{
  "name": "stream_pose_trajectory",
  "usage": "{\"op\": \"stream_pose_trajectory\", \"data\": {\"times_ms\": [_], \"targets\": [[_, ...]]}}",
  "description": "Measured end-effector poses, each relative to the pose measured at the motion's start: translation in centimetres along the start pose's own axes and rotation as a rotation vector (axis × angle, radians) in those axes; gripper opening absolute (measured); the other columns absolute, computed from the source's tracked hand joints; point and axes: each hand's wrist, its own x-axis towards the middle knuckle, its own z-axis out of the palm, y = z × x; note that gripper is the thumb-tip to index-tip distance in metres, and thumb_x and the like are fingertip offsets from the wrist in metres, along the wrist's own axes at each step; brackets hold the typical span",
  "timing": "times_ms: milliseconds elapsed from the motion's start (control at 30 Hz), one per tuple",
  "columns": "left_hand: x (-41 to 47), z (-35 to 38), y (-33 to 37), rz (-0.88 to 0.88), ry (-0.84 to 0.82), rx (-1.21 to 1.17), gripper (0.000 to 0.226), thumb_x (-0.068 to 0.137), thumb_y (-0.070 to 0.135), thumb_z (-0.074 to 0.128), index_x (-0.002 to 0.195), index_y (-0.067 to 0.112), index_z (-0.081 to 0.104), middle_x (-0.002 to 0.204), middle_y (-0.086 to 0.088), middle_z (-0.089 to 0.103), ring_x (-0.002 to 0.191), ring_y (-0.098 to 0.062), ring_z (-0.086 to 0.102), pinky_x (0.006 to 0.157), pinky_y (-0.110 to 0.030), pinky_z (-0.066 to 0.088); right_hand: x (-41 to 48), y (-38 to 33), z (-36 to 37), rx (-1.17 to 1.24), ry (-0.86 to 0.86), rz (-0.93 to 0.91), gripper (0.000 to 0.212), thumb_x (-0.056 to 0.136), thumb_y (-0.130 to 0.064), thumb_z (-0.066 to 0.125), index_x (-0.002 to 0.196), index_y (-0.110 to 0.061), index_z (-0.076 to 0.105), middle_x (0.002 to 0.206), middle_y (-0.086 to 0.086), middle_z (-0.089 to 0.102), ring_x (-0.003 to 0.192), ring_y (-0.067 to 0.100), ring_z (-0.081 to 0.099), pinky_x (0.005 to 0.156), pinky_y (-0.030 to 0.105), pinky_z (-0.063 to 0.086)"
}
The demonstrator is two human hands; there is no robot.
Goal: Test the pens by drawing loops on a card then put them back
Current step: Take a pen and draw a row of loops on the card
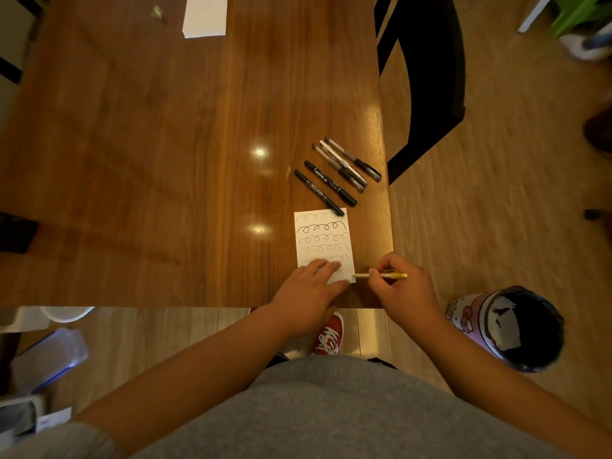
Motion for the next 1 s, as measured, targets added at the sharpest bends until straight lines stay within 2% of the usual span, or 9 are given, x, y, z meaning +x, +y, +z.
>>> {"op": "stream_pose_trajectory", "data": {"times_ms": [200, 300, 400, 467, 533, 600, 733, 867, 1000], "targets": [[-0.1, 0.0, 0.2, -0.007, 0.000, -0.018, 0.055, 0.096, 0.043, 0.049, 0.147, 0.032, 0.030, 0.160, -0.006, 0.020, 0.146, -0.029, 0.013, 0.115, -0.047, 0.021, 1.5, -0.5, -1.4, 0.318, 0.111, 0.202, 0.024, 0.094, -0.017, 0.051, 0.070, -0.017, 0.056, 0.070, 0.006, 0.058, 0.072, 0.025, 0.056, 0.065, 0.039, 0.045], [-0.4, -0.2, 0.3, -0.017, 0.015, -0.044, 0.054, 0.097, 0.042, 0.048, 0.147, 0.031, 0.030, 0.160, -0.004, 0.020, 0.146, -0.027, 0.014, 0.115, -0.045, 0.021, 2.5, -1.8, -1.7, 0.505, 0.089, 0.340, 0.032, 0.097, -0.018, 0.045, 0.068, -0.015, 0.056, 0.066, 0.004, 0.061, 0.073, 0.024, 0.060, 0.075, 0.042, 0.048], [-0.5, -0.7, 0.1, -0.059, 0.096, -0.087, 0.052, 0.097, 0.043, 0.048, 0.146, 0.029, 0.034, 0.157, -0.003, 0.027, 0.143, -0.024, 0.021, 0.114, -0.042, 0.024, 3.8, -3.1, -1.5, 0.612, -0.027, 0.411, 0.039, 0.100, -0.043, 0.044, 0.075, -0.015, 0.058, 0.051, -0.005, 0.051, 0.052, 0.015, 0.050, 0.054, 0.030, 0.044], [-0.6, -1.4, -0.8, -0.113, 0.157, -0.097, 0.052, 0.096, 0.043, 0.049, 0.144, 0.027, 0.038, 0.154, -0.003, 0.033, 0.142, -0.023, 0.025, 0.114, -0.041, 0.025, 4.9, -4.3, -0.8, 0.579, -0.131, 0.443, 0.055, 0.093, -0.065, 0.038, 0.076, -0.016, 0.056, 0.048, -0.007, 0.044, 0.044, 0.009, 0.040, 0.046, 0.026, 0.034], [-0.6, -2.1, -2.4, -0.176, 0.193, -0.095, 0.051, 0.096, 0.044, 0.049, 0.143, 0.026, 0.040, 0.152, -0.002, 0.035, 0.140, -0.021, 0.025, 0.113, -0.040, 0.026, 6.2, -5.7, 0.2, 0.553, -0.189, 0.472, 0.065, 0.086, -0.077, 0.031, 0.066, -0.019, 0.053, 0.045, -0.007, 0.043, 0.040, 0.007, 0.037, 0.045, 0.026, 0.030], [-0.5, -2.7, -4.4, -0.238, 0.207, -0.082, 0.053, 0.095, 0.045, 0.050, 0.142, 0.025, 0.041, 0.150, -0.001, 0.036, 0.139, -0.019, 0.026, 0.112, -0.039, 0.028, 7.3, -7.0, 1.2, 0.532, -0.208, 0.472, 0.066, 0.084, -0.079, 0.032, 0.054, -0.024, 0.051, 0.045, -0.006, 0.042, 0.038, 0.007, 0.035, 0.042, 0.024, 0.030], [0.4, -4.1, -8.0, -0.376, 0.172, -0.103, 0.063, 0.090, 0.052, 0.054, 0.145, 0.029, 0.033, 0.155, -0.002, 0.026, 0.144, -0.023, 0.019, 0.116, -0.046, 0.026, 9.8, -9.5, 3.3, 0.501, -0.234, 0.495, 0.060, 0.088, -0.070, 0.040, 0.051, -0.023, 0.049, 0.045, -0.006, 0.040, 0.036, 0.007, 0.033, 0.035, 0.021, 0.029], [1.6, -4.9, -10.9, -0.434, 0.116, -0.072, 0.077, 0.089, 0.063, 0.047, 0.152, 0.030, 0.016, 0.162, -0.003, 0.008, 0.148, -0.026, 0.001, 0.119, -0.049, 0.008, 12.3, -11.1, 5.4, 0.459, -0.226, 0.494, 0.054, 0.089, -0.065, 0.041, 0.057, -0.023, 0.051, 0.044, -0.009, 0.042, 0.038, 0.007, 0.038, 0.043, 0.025, 0.033], [2.1, -4.8, -12.7, -0.411, 0.087, -0.057, 0.080, 0.089, 0.068, 0.040, 0.153, 0.030, 0.010, 0.163, -0.004, 0.005, 0.149, -0.026, -0.002, 0.120, -0.053, 0.006, 14.7, -12.5, 7.3, 0.221, -0.191, 0.331, 0.051, 0.092, -0.069, 0.029, 0.074, -0.029, 0.054, 0.072, -0.010, 0.057, 0.069, 0.009, 0.053, 0.063, 0.029, 0.040]]}}
